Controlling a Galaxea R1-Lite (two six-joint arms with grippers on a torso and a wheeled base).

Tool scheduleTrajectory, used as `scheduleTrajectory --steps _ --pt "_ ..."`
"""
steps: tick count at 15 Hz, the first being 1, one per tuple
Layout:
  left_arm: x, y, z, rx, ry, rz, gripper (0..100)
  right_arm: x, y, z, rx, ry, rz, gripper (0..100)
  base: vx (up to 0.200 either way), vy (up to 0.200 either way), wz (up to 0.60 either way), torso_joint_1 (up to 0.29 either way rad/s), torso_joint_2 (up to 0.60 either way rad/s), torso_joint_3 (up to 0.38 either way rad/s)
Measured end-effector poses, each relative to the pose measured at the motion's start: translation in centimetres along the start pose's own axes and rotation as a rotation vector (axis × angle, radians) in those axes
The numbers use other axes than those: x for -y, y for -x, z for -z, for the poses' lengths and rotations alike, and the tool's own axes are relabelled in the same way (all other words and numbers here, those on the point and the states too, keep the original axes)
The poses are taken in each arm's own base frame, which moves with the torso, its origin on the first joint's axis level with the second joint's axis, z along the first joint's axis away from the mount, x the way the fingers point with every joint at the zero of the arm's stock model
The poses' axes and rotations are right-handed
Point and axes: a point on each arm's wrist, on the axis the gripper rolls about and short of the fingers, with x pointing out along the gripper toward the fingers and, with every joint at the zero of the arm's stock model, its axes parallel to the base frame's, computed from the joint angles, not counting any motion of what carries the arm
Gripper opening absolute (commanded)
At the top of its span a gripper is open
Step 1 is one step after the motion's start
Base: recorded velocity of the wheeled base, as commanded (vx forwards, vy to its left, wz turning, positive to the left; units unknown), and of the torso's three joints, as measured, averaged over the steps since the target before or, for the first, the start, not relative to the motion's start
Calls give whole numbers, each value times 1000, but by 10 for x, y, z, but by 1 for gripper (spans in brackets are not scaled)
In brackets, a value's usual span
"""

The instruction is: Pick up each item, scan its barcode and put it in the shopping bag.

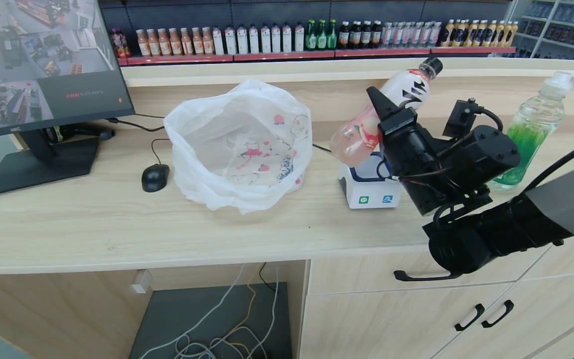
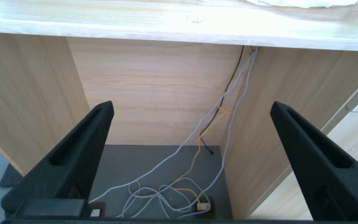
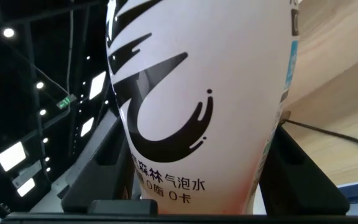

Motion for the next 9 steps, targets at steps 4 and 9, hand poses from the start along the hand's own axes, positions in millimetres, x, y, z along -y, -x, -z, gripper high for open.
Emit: scheduleTrajectory --steps 4,9 --pt "0 0 0 0 0 0 100 15 -5 5 1 -75 23 0 0 0 0 0 0 0" --pt "0 0 0 0 0 0 100 37 -17 -8 51 -170 103 0 0 0 0 0 0 0"
